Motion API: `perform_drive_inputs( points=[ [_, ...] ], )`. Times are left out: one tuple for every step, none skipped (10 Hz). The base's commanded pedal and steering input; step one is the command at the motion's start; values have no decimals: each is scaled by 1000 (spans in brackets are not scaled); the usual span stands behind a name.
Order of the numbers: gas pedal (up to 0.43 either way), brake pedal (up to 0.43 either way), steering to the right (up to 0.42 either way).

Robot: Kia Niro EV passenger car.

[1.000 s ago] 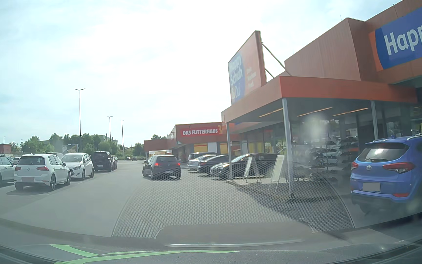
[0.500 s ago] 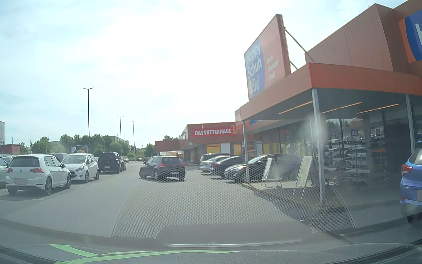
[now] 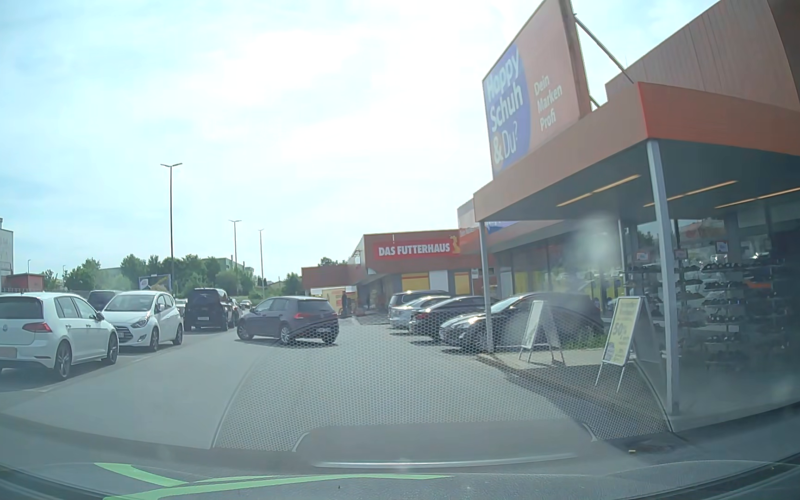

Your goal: Follow the waypoints while adhering to traffic rules and regulations

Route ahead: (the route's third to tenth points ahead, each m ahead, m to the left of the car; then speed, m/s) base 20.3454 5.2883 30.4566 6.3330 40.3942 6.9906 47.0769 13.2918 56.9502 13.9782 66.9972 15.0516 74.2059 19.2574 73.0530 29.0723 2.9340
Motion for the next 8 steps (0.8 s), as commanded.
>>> perform_drive_inputs(
  points=[
    [28,0,-43],
    [28,0,-43],
    [28,0,-43],
    [28,0,-44],
    [28,0,-45],
    [28,0,-45],
    [28,0,-45],
    [39,0,-45]
  ],
)
